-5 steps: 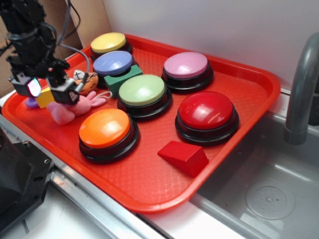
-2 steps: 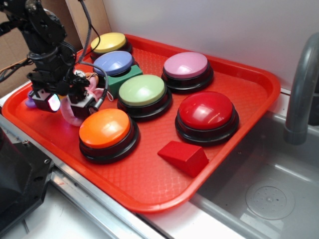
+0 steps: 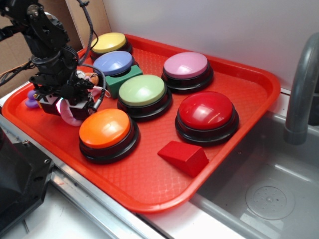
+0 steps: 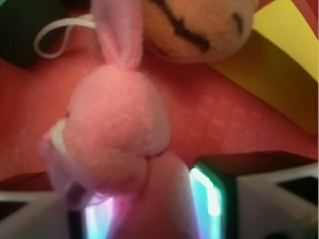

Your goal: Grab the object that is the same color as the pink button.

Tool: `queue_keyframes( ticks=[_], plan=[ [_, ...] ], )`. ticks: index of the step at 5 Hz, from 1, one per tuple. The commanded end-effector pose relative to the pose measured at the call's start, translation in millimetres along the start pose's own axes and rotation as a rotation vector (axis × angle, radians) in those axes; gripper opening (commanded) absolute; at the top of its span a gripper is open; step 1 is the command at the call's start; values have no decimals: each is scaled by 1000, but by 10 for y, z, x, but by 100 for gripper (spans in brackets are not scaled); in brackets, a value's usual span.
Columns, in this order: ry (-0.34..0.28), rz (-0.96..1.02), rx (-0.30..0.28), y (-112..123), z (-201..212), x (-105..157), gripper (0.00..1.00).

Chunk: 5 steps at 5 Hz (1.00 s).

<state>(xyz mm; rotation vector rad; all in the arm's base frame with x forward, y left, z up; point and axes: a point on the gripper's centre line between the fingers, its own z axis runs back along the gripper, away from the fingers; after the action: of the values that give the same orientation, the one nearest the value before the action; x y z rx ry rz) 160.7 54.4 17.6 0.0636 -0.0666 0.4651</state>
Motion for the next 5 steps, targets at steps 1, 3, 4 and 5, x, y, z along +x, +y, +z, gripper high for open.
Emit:
queue_keyframes(
  ticks=[1,3,4,5],
  plan=[
    [-41,-73,-6,-71,319,114,0],
    [-68,-243,-23,-448,1194,222,0],
    [-62,-373,-58,-655,1485,187,0],
    [-27,-429,-42,-651,1487,158,0]
  ],
)
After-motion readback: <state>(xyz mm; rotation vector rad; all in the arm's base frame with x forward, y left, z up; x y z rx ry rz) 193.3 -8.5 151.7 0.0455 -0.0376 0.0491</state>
